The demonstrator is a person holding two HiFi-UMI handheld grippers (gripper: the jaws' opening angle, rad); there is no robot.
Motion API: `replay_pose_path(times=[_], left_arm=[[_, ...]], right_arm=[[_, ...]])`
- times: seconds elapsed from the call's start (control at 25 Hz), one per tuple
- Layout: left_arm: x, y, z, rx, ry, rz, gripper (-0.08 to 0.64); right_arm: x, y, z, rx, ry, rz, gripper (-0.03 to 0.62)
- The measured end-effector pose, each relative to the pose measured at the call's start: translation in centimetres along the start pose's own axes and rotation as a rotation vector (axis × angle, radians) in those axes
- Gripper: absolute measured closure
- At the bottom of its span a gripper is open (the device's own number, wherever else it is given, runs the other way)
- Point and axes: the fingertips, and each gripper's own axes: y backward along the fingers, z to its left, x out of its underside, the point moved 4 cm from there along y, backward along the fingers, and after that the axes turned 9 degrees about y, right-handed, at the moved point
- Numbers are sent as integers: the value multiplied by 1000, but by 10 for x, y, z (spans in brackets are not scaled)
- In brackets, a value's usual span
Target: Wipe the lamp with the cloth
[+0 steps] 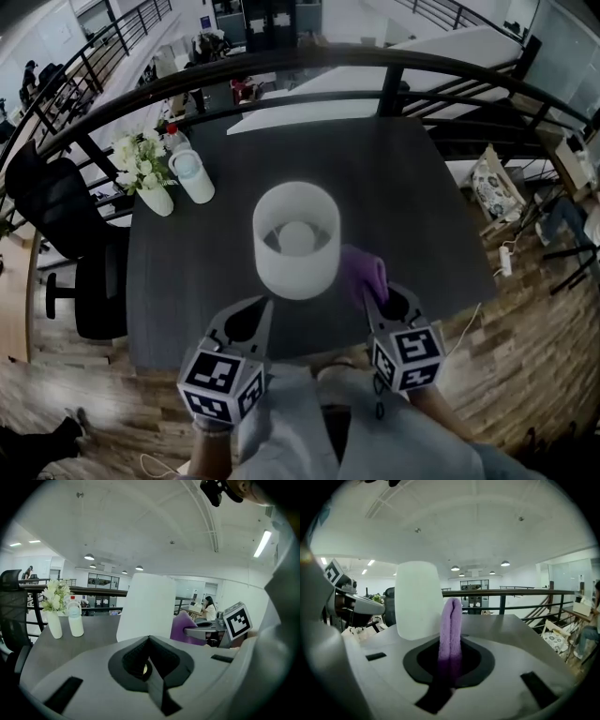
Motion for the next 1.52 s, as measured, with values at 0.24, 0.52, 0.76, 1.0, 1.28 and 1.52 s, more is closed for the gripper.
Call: replay_pose_path(times=[0.24, 0.52, 0.76, 1.0, 1.28, 1.52], left_arm=[[-6, 1, 3, -48, 14, -34, 558], [-6, -6, 0, -59, 13, -32, 558], [-9, -7, 0, -63, 18, -27, 557], [-7, -11, -3, -58, 18, -17, 558], [-8, -13, 0, -55, 8, -21, 558], [-9, -12, 1, -57, 8, -26, 558]], right_arm=[[-12, -1, -4, -27, -8, -36, 543], [-11, -3, -13, -31, -12, -45, 543], [-11, -3, -17, -30, -17, -37, 543], [-9, -3, -18, -33, -23, -39, 543], [-12, -7, -14, -30, 11, -43, 543], [-17, -7, -15, -18, 62, -60, 543]])
